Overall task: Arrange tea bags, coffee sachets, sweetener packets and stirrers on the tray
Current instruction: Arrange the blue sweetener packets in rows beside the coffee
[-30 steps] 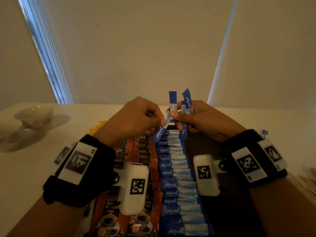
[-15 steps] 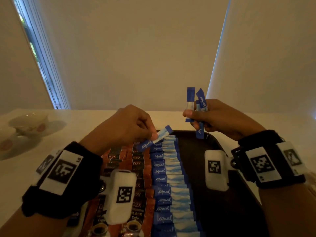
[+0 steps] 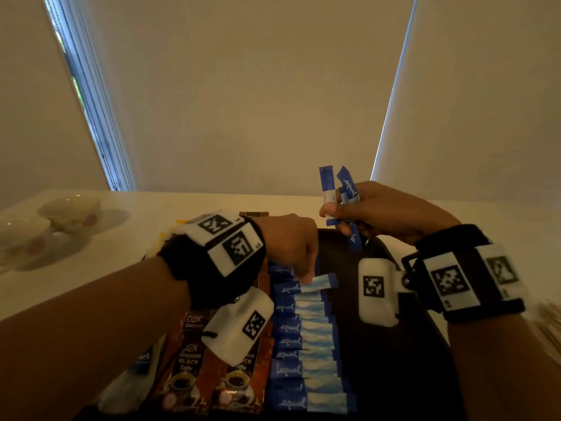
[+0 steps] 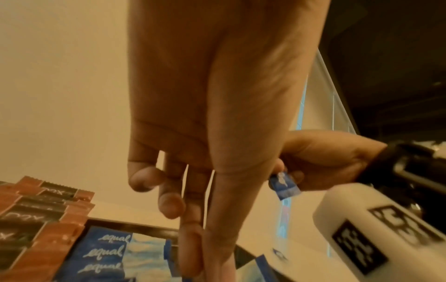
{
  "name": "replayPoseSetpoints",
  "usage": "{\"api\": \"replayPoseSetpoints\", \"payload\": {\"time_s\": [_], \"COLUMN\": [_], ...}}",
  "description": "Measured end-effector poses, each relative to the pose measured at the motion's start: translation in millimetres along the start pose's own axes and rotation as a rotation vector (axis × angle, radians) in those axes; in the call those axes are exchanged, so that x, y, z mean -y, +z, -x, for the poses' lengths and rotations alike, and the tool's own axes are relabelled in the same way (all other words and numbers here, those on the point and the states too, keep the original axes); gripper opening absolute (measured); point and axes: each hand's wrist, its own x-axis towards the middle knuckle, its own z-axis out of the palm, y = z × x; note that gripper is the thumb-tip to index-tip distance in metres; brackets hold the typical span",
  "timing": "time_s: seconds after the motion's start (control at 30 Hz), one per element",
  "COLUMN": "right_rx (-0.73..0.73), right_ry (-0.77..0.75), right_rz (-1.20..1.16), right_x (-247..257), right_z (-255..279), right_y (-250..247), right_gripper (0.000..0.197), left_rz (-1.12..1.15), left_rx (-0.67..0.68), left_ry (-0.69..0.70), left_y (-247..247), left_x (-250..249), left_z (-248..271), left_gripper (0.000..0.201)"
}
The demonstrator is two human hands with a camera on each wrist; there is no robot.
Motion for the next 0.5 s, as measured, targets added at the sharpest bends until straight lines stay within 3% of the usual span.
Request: {"api": "replayPoseSetpoints", "payload": {"time_s": [0.23,0.37,0.43,0.5], "right_rx": [0.019,0.114,0.173,0.205], "right_ry": [0.026,0.022,0.039,0.06], "right_rz": [-0.009,0.041,0.059,0.052], "right_x": [-8.8,-8.4,-8.7,-9.1], "right_z": [-0.8,0.3,0.5,0.4], "right_y": [-6.1,-5.6,-4.3,-2.8], "right_gripper": [0.021,0.021,0.022,0.022], "left_rz": [-0.056,-0.042,-0.043,-0.021], "left_rx": [0.035,0.047,-0.006,-0.159], "left_ry": [-0.03,-0.018,-0.032,-0.06], "left_y": [11.9,9.9,3.2,-6.4], "left_x": [-0.1,1.1,3.1,8.2], "left_z": [-10.2,-8.5,-4.3,-0.1], "left_gripper": [0.021,0.02,0.019,0.017]}}
